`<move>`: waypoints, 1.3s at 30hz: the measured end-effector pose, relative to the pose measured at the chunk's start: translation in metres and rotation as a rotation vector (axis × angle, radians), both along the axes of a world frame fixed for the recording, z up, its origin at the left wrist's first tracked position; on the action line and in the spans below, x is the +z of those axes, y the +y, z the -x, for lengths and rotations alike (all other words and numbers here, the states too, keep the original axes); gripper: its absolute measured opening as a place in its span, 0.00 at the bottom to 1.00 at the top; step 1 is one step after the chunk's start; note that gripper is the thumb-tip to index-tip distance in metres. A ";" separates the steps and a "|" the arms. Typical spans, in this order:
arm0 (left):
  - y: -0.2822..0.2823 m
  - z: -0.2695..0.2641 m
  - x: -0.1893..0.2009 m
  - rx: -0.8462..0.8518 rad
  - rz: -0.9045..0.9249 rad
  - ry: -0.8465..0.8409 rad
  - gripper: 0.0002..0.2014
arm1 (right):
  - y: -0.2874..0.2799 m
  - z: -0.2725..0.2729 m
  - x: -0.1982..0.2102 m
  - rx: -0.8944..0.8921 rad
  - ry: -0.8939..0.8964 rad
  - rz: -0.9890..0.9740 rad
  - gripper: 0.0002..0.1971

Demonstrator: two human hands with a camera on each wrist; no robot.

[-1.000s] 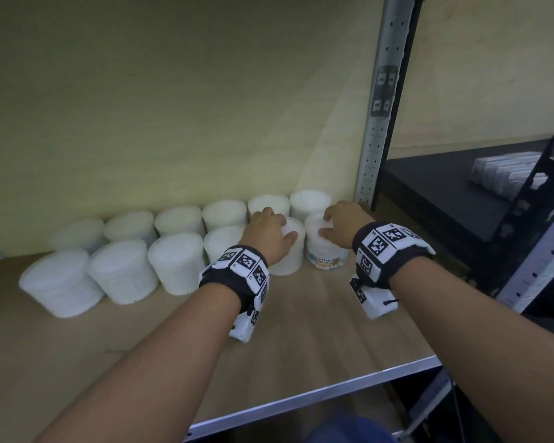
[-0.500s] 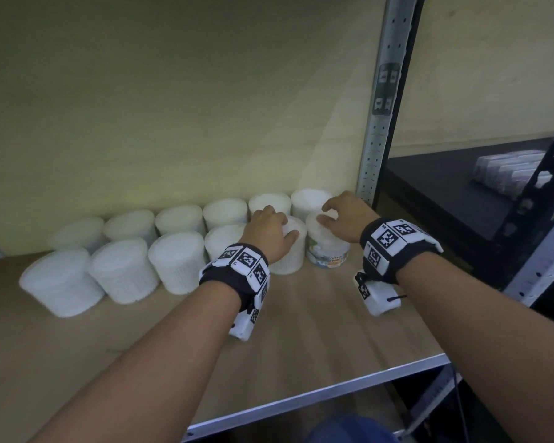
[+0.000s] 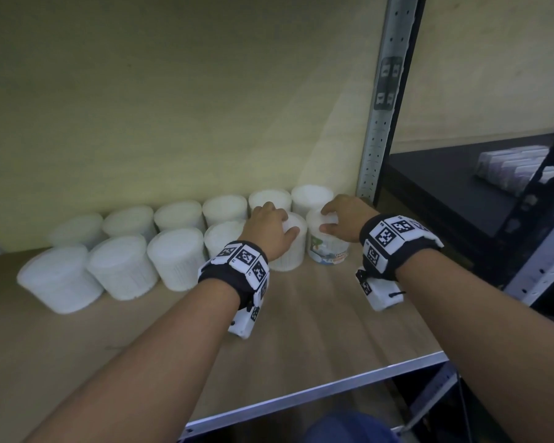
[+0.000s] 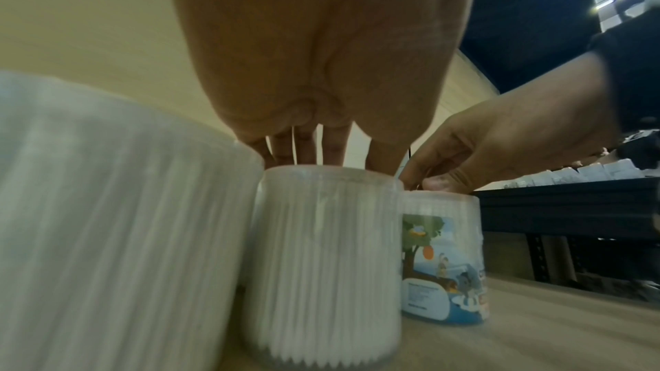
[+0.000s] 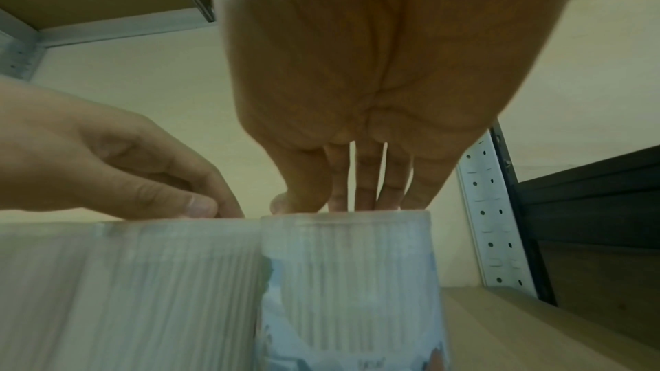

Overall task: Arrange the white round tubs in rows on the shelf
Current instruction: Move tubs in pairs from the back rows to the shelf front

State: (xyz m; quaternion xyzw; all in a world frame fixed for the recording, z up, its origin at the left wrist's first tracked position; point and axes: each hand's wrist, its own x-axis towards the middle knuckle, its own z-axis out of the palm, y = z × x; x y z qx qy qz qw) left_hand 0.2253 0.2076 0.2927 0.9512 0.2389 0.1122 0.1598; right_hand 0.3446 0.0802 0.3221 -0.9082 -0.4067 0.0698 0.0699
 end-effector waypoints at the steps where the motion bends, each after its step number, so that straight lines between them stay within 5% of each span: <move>1: 0.000 0.000 0.000 0.000 -0.002 0.003 0.23 | 0.000 0.001 0.000 -0.001 0.000 0.000 0.27; 15: 0.005 -0.001 0.028 -0.078 -0.007 0.259 0.23 | -0.001 0.000 -0.002 -0.008 0.020 -0.029 0.26; 19: 0.003 -0.007 0.027 0.001 -0.032 0.176 0.17 | -0.002 0.000 -0.003 -0.008 0.023 -0.041 0.26; 24: -0.005 -0.012 0.016 0.052 -0.108 0.188 0.28 | -0.002 0.000 -0.004 -0.009 0.021 -0.043 0.27; 39: 0.005 -0.008 0.031 -0.152 -0.017 0.312 0.24 | -0.001 0.001 -0.003 -0.007 0.028 -0.035 0.27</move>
